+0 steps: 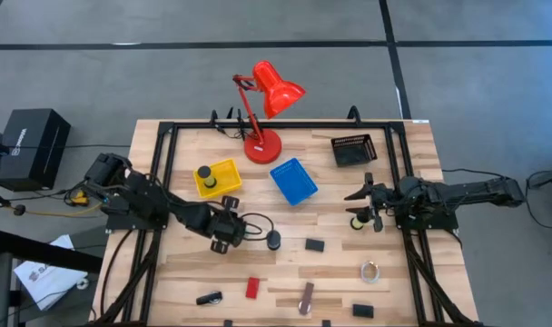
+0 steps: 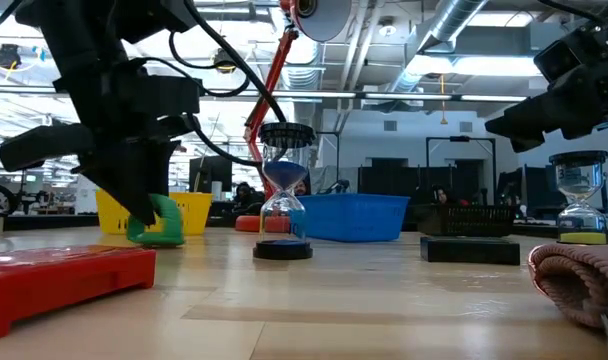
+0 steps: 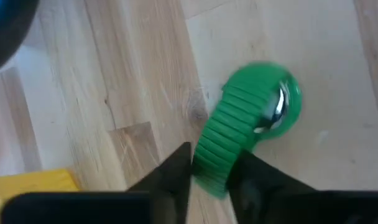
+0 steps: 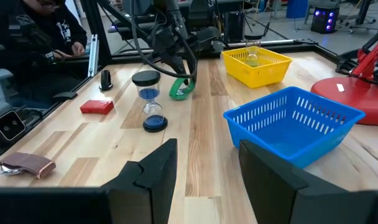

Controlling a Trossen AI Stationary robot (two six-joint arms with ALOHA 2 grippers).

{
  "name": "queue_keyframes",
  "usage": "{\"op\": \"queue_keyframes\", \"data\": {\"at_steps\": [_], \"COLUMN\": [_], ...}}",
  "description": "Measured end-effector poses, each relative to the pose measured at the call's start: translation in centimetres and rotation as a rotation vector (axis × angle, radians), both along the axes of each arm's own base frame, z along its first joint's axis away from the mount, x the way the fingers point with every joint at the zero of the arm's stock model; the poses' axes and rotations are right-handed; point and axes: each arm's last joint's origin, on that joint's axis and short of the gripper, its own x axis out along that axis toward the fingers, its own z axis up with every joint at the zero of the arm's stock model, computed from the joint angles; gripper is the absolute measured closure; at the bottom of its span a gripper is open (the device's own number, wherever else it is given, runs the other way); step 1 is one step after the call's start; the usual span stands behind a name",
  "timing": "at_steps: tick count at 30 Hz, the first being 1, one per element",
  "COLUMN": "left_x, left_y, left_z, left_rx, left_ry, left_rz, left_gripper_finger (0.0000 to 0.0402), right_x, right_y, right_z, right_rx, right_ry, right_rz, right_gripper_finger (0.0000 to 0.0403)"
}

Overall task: Pick & Place Office items
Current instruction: Put the green wristwatch into the blue bin

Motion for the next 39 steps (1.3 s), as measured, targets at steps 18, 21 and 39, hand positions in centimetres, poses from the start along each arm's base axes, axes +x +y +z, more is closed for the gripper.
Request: {"op": "queue_keyframes", "data": {"at_steps": [18,21,39], "left_x": [2.5,3.1,8.6], "left_y": [4.2,5.6,14.5], "left_z": [7.3,9.9,3.0], "left_rx": [0.173,0.137,0.139], "left_ry": [-0.637,-0.850,-0.921], "left_rz": [0.291,0.352,0.418], "left_gripper_finger": [0.0393,0.0395,0.0387], "right_x": [0.0,0.0,0.0], "right_y": [0.0,0.0,0.0], "right_z": [0.0,0.0,0.0], "right_rx": [-0.003,-0.003,-0.002], "right_ry": [0.000,0.000,-0.001], "right_rz": [-0.001,-0.001,-0.001], "right_gripper_finger": [0.0239,0.0239,0.0239]}}
